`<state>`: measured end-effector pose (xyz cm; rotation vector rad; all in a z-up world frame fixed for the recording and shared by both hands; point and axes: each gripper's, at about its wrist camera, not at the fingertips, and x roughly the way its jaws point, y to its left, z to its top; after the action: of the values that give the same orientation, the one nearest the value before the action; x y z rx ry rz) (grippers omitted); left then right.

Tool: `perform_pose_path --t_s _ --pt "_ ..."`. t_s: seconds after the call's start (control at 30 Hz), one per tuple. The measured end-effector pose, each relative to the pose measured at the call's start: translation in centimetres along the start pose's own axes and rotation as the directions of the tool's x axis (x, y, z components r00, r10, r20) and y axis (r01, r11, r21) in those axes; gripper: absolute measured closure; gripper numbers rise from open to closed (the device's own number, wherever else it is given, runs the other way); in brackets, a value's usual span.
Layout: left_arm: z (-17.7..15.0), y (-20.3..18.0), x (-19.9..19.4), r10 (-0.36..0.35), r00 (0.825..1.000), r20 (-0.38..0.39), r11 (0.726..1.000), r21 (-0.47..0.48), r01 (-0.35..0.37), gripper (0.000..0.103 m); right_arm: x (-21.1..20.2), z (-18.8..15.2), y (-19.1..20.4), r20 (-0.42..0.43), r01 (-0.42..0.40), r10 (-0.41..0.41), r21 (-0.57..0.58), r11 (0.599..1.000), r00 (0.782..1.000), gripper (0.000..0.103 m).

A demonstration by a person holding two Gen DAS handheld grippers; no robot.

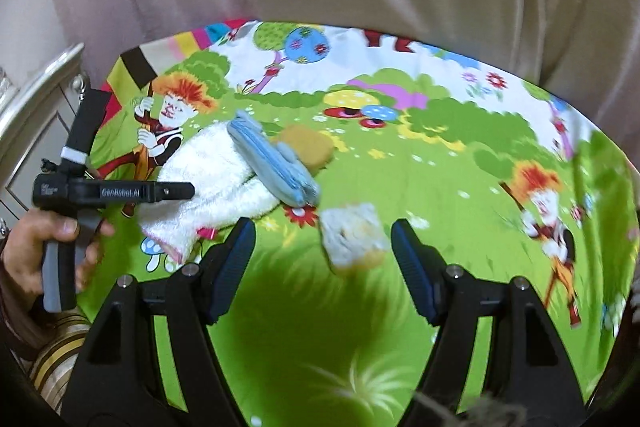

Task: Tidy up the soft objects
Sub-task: 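Grasp the white fuzzy mitt with the left tool while the right tool grasps the blue pouch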

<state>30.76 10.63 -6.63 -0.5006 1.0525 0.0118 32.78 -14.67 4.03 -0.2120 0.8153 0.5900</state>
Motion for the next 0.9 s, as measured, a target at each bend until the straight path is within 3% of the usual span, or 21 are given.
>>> perform_pose_path --t_s 0.13,0.37,0.57,0.6,0.67,0.77,0.9 --pt "-0.3 -0.3 0.2 0.038 0.999 -0.006 0.998 0.046 -0.038 0.068 3.1 1.1 1.4 -0.026 -0.030 0.028 -0.065 0.997 0.999 0.029" --pt "-0.7 0.6 -0.5 -0.018 1.000 0.010 1.000 0.024 0.018 0.080 8.1 2.9 2.8 -0.076 -0.057 0.045 -0.160 0.985 0.996 0.030" --pt "-1.1 0.9 -1.4 -0.045 0.999 0.021 0.999 0.002 0.045 0.082 10.8 4.5 2.8 -0.082 -0.080 0.068 -0.145 0.986 0.994 0.030" --pt "-1.2 1.0 -1.7 -0.054 0.998 0.022 0.999 -0.004 0.054 0.082 11.3 4.6 3.0 -0.097 -0.088 0.074 -0.143 0.986 0.993 0.032" --pt "-1.3 1.1 -1.8 -0.077 0.997 0.020 0.997 -0.020 0.077 0.083 11.8 4.4 3.5 -0.113 -0.110 0.093 -0.148 0.983 0.989 0.064" --pt "-1.7 1.7 -2.0 -0.145 0.989 0.008 0.986 -0.078 0.145 0.084 11.8 3.7 4.4 -0.138 -0.131 0.108 -0.164 0.978 0.984 0.075" --pt "-2.5 1.9 -3.0 -0.198 0.980 0.008 0.972 -0.123 0.198 0.086 10.4 2.8 4.8 -0.136 -0.136 0.119 -0.121 0.983 0.984 0.078"
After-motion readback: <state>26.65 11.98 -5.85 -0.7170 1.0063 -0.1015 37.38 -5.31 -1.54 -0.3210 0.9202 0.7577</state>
